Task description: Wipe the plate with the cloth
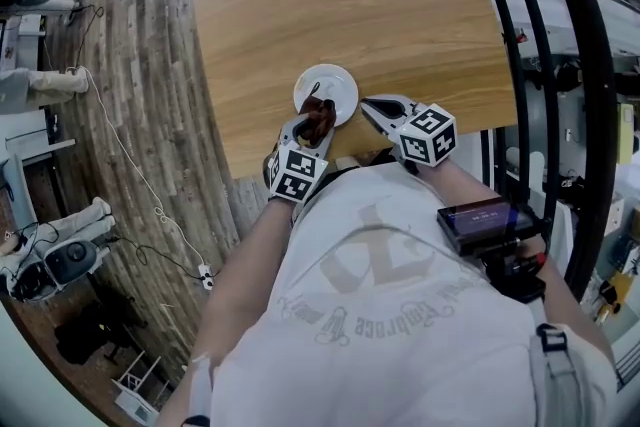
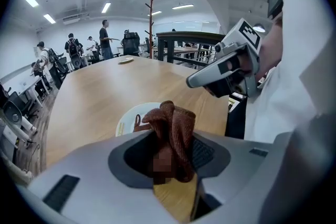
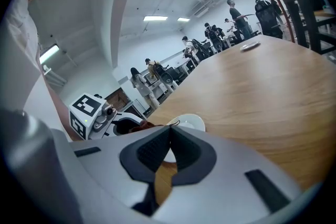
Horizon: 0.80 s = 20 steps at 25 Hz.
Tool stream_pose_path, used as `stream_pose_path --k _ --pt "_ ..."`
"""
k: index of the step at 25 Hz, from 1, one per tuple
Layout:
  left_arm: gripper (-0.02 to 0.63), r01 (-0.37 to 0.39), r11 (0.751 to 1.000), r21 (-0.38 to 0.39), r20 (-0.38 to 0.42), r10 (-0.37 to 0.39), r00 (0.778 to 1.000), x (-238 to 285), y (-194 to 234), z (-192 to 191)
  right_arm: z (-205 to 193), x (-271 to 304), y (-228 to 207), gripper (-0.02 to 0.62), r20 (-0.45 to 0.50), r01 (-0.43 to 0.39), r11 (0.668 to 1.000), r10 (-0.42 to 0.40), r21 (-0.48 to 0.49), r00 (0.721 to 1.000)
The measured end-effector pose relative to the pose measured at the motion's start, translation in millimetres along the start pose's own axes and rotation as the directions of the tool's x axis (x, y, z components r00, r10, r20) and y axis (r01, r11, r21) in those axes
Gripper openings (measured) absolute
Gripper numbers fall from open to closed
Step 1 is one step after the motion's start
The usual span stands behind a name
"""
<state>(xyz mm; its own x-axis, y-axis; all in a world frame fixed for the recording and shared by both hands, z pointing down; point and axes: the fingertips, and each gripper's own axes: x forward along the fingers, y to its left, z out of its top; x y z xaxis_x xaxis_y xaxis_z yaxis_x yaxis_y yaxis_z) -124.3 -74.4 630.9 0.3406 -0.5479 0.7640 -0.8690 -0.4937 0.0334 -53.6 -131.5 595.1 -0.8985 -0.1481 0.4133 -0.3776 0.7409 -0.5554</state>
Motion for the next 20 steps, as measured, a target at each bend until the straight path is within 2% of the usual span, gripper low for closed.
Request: stream_pose_path --k 8,20 --pt "0.169 0.047 0.998 -0.053 0.061 -0.043 0.997 6.3 -7.8 19.2 -5.8 -8.8 -9.4 0.012 0.006 0.026 0.999 -0.026 0.023 1.0" --pt "0.169 -0.088 0.994 -0.07 0.003 0.088 0.996 10.3 63.6 15.7 -4.4 -12.6 -13.3 0.012 0.02 0.05 0.998 -0.051 0.029 0.999"
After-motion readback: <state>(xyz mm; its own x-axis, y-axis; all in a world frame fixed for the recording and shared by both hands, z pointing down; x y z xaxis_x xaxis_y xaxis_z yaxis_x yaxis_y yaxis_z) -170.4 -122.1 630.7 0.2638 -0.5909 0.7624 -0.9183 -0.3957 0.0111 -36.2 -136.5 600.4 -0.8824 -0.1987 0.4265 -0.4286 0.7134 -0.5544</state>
